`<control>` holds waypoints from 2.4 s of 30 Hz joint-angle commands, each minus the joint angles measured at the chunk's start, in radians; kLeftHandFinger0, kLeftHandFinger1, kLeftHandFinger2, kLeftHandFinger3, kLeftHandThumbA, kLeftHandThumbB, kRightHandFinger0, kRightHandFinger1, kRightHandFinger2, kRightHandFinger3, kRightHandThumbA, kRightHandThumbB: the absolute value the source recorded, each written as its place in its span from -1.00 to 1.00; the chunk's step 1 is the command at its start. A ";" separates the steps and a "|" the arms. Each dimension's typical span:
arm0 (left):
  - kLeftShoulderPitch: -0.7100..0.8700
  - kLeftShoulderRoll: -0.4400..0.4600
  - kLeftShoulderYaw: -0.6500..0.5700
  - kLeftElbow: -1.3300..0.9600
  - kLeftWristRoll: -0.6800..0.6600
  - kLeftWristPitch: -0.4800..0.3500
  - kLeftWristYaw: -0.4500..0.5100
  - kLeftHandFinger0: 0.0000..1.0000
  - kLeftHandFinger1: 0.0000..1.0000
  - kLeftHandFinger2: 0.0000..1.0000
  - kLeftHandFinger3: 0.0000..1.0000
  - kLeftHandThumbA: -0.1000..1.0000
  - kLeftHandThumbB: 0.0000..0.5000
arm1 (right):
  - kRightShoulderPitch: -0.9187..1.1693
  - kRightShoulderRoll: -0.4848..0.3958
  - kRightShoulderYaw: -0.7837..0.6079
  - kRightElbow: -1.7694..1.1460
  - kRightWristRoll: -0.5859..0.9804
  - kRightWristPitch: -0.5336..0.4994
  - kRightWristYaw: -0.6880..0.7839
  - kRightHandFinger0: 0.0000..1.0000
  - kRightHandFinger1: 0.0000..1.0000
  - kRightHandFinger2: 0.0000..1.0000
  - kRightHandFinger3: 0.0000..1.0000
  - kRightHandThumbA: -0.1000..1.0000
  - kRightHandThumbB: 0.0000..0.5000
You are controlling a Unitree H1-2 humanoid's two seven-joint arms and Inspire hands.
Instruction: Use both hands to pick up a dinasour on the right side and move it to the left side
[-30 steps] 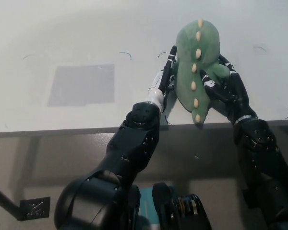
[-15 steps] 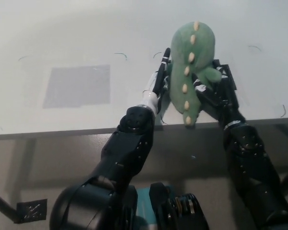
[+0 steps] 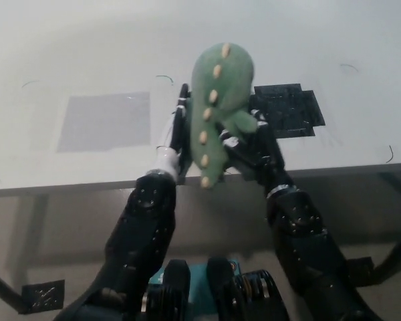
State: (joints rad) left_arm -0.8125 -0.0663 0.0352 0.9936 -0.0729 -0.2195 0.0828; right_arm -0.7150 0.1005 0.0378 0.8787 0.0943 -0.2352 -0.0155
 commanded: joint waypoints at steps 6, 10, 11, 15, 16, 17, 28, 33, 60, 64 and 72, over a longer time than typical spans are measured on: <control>0.142 0.004 -0.035 -0.151 0.059 0.002 0.019 1.00 1.00 1.00 1.00 1.00 0.06 | -0.004 0.092 0.117 -0.012 -0.078 0.032 0.050 1.00 1.00 1.00 1.00 1.00 -1.00; 0.191 0.026 -0.036 -0.234 0.064 0.012 0.020 1.00 1.00 1.00 1.00 1.00 0.03 | -0.005 0.114 0.142 -0.011 -0.090 0.020 0.044 1.00 1.00 1.00 1.00 1.00 -1.00; 0.202 0.029 -0.036 -0.251 0.063 0.011 0.019 1.00 1.00 1.00 1.00 1.00 0.03 | -0.004 0.116 0.148 -0.012 -0.091 0.019 0.048 1.00 1.00 1.00 1.00 1.00 -1.00; 0.232 0.043 -0.032 -0.305 0.054 0.013 0.011 1.00 1.00 1.00 1.00 1.00 0.08 | -0.005 0.126 0.166 -0.028 -0.088 0.013 0.059 1.00 1.00 1.00 1.00 1.00 -1.00; 0.235 0.045 -0.031 -0.310 0.051 0.016 0.010 1.00 1.00 1.00 1.00 1.00 0.09 | -0.006 0.128 0.168 -0.029 -0.084 0.014 0.062 1.00 1.00 1.00 1.00 1.00 -1.00; 0.249 0.050 -0.021 -0.336 0.040 0.011 0.011 1.00 1.00 1.00 1.00 1.00 0.11 | -0.011 0.133 0.183 -0.043 -0.101 0.044 0.055 1.00 1.00 1.00 1.00 1.00 -1.00; 0.250 0.082 0.052 -0.379 -0.026 0.042 0.004 1.00 1.00 1.00 1.00 1.00 0.06 | -0.106 0.174 0.234 0.014 -0.159 0.113 0.014 1.00 1.00 1.00 1.00 1.00 -1.00; 0.226 0.097 0.088 -0.361 -0.066 0.042 -0.017 1.00 1.00 1.00 1.00 1.00 -0.23 | -0.184 0.196 0.229 0.113 -0.172 0.121 -0.014 1.00 1.00 1.00 1.00 1.00 -1.00; 0.146 0.177 0.124 -0.318 -0.136 0.027 -0.072 1.00 1.00 1.00 1.00 1.00 0.09 | -0.400 0.241 0.182 0.377 -0.167 0.059 -0.045 1.00 1.00 1.00 1.00 1.00 -1.00; 0.142 0.178 0.118 -0.322 -0.126 0.033 -0.065 1.00 1.00 1.00 1.00 1.00 0.11 | -0.403 0.238 0.179 0.386 -0.167 0.045 -0.043 1.00 1.00 1.00 1.00 1.00 -1.00; 0.135 0.171 0.120 -0.303 -0.127 -0.001 -0.065 1.00 1.00 1.00 1.00 1.00 0.00 | -0.401 0.230 0.175 0.387 -0.170 0.028 -0.047 1.00 1.00 1.00 1.00 1.00 -0.99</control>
State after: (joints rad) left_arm -0.6180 0.1243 0.1729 0.7003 -0.1972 -0.1933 0.0589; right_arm -1.0535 0.2809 0.2111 1.2686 -0.0555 -0.1509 -0.0869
